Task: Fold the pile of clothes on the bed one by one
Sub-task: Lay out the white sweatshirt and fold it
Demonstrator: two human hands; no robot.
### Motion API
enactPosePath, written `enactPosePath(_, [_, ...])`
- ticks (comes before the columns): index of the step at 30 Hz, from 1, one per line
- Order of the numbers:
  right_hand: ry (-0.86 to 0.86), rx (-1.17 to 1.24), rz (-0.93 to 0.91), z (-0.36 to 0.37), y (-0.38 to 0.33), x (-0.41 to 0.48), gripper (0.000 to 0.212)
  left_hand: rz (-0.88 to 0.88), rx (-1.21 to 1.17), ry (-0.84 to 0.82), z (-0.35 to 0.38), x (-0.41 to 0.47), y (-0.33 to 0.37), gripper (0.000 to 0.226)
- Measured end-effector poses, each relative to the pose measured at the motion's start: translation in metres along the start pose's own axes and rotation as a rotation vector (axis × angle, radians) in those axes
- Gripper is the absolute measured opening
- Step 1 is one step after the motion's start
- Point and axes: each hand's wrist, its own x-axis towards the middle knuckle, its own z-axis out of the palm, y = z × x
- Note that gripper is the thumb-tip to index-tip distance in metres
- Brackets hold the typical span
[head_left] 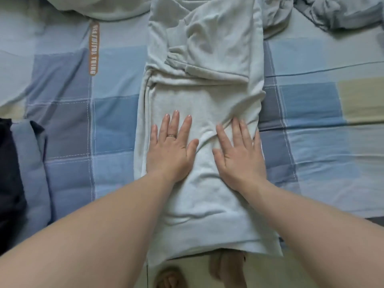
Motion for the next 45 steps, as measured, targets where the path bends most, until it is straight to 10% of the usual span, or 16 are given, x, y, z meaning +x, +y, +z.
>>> enactPosePath(16, [0.046,-0.041,0.053,0.038,-0.021,-0.098,0.065,-0.060,-0.004,0.109,0.044,-0.118,-0.012,0.069])
enactPosePath(28, [0.188,0.353,0.522,0.044,-0.012,-0.157,0.103,-0.525,-0.507,0.369,0.058,-0.184,-0.004,0.090])
enactPosePath(36, [-0.019,0.896,0.646,0.011,0.027,-0.155,0.047,-0.611,-0.894,0.149,0.033,-0.184,-0.034,0.027])
enactPosePath(45, [-0.216,0.968,0.736,-0.060,0.028,-0.229,0.032,-0.720,-1.006,-0.094,-0.018,-0.279,-0.009,0.036])
